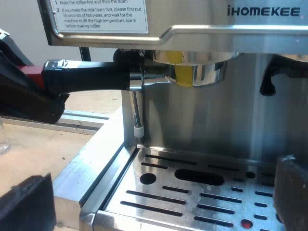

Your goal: Put the handle in the coffee machine

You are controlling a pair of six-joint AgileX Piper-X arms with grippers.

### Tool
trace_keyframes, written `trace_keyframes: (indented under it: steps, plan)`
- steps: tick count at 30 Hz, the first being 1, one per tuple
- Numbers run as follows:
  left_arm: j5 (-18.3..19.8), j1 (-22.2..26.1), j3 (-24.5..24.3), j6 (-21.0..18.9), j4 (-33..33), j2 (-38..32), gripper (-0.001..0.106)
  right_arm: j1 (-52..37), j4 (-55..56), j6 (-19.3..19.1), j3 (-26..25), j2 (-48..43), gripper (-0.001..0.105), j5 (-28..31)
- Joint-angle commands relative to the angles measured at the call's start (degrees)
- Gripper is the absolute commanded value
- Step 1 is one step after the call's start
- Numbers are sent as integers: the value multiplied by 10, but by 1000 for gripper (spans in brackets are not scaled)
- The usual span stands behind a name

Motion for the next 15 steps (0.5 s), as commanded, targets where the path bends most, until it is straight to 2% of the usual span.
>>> trace_keyframes:
  steps: [1, 15]
  plan:
    - [116, -1, -21, -6, -45, -22, 0, -1, -3, -8, 0, -3, 93, -4]
    - [120, -1, -21, -6, -49, -22, 0, -1, -3, -8, 0, -3, 93, -4]
